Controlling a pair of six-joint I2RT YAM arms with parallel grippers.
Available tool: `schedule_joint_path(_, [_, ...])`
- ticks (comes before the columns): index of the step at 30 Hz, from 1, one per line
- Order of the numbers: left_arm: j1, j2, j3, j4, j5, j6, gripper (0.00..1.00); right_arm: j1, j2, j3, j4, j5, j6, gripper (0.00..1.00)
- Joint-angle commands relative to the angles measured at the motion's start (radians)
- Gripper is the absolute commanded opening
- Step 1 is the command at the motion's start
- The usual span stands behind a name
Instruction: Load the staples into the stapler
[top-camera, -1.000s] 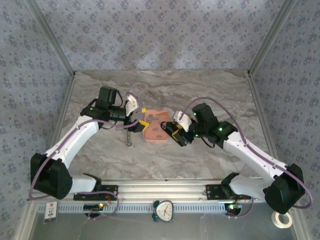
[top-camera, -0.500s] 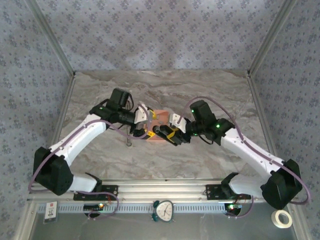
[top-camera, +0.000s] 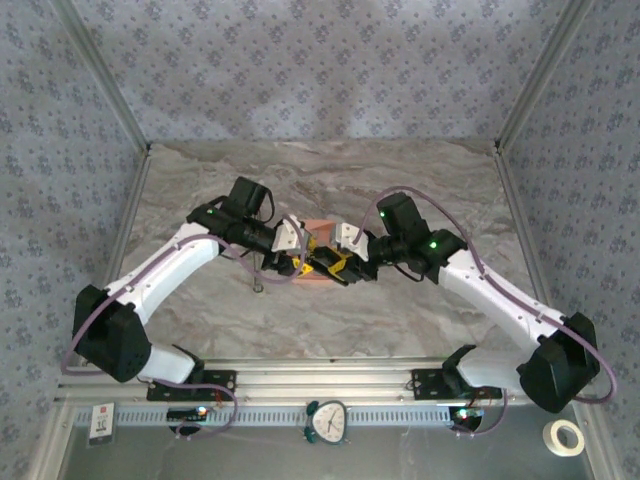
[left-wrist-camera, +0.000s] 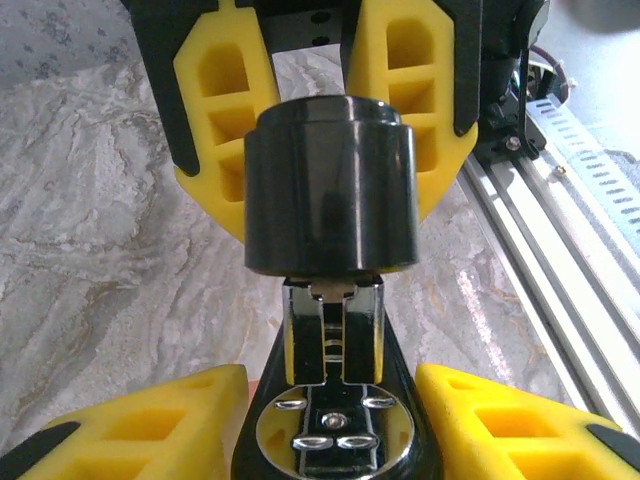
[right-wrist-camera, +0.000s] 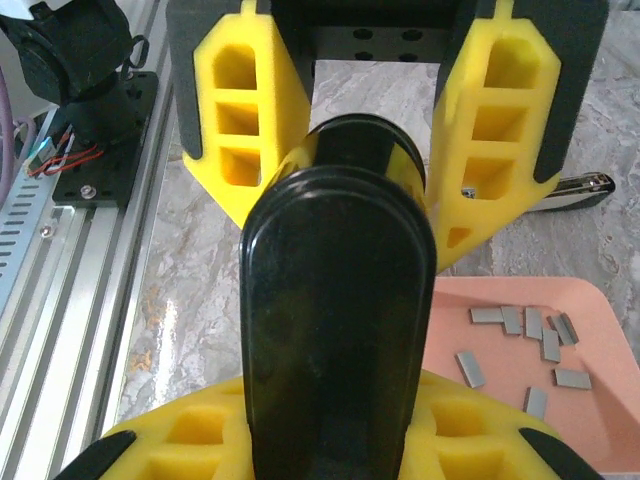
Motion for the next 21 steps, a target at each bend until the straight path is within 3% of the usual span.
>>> schedule_joint_path(1, [-0.007,0.003,0.038,-0.057,0.038,0.035,0.34,-0.005,-0.005,0.048,-0.002,-0.043,-0.026,0.03])
schedule_joint_path(4, [-0.008,0.002,0.046,-0.045,0.015,0.013,0.14,-0.006,-0.028,0.038,0.009,0.012,-0.01,0.24])
schedule_joint_path(7, [-0.008,-0.003,0.052,-0.017,-0.038,-0.048,0.0,0.005,-0.067,0.008,0.05,0.111,0.085,0.44])
schedule_joint_path(14, [-0.008,-0.005,0.065,-0.018,-0.104,-0.101,0.0,0.097,-0.092,0.008,0.067,0.273,0.112,0.54])
schedule_joint_path(21, [-0.013,0.0,0.074,-0.032,-0.077,-0.088,0.0,0.121,-0.018,0.046,0.102,0.262,0.094,0.53])
